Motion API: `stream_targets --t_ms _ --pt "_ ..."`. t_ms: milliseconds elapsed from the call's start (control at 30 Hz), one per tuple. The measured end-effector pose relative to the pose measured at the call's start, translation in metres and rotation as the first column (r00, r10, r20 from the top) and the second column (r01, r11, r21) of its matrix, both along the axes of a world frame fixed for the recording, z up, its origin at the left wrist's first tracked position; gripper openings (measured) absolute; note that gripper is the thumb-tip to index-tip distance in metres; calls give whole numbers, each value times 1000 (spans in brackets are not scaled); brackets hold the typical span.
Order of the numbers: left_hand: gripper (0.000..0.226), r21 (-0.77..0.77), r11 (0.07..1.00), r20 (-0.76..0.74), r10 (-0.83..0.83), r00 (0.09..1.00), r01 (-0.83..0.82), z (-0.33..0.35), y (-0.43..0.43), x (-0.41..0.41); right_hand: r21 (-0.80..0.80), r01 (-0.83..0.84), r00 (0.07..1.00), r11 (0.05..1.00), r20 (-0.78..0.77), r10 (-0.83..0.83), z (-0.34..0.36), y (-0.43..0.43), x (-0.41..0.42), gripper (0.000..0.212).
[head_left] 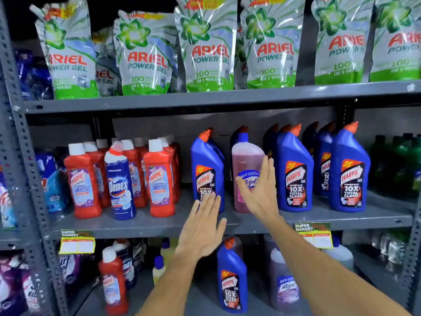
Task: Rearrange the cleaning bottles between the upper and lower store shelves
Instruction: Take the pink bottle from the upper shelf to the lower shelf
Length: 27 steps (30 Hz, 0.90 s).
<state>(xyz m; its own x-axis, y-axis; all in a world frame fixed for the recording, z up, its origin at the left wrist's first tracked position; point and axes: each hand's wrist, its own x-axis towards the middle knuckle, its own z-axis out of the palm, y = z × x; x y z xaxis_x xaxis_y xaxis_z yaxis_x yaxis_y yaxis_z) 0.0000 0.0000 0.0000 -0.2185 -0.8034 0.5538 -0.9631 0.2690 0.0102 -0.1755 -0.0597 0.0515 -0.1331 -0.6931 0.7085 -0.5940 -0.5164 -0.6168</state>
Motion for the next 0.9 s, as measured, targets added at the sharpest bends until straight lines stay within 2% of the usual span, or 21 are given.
stream_targets --t_ms 133,167,267,333,433,533,633,700,800,900 --pt "62 224 974 -22 18 1000 -13 -32 -8 -4 97 -62 988 993 144 48 -22 -14 3 111" --pt "62 234 972 -8 26 1000 -23 -37 -11 -4 103 -67 987 992 153 50 -27 -19 3 112" --pt "78 188 980 25 64 998 -68 -42 -18 -7 117 -64 991 991 126 49 -31 -31 3 114" --pt "82 162 984 0 78 997 -77 -45 -20 -11 149 -73 986 986 161 49 -33 -40 1 116" --pt "76 145 986 -36 93 995 -87 -48 -24 -13 190 -49 971 981 239 3 -34 -47 -3 120" --pt "68 119 988 -32 104 994 -100 -52 -26 -11 197 -9 971 980 236 -39 -34 -51 -6 123" --pt "65 121 988 -33 105 994 -100 -56 -28 -10 227 -45 975 973 222 -7 -35 -54 -4 101" --pt "62 116 988 -27 105 994 -101 -59 -29 -10 267 -119 959 956 279 41 -34 -54 -2 88" --pt "56 132 986 -19 104 994 -101 -59 -29 -9 284 -157 946 946 317 62 -30 -50 -4 86" --pt "53 160 983 -21 96 995 -91 -55 -31 -9 205 -114 937 972 346 37 -31 -34 -5 83"
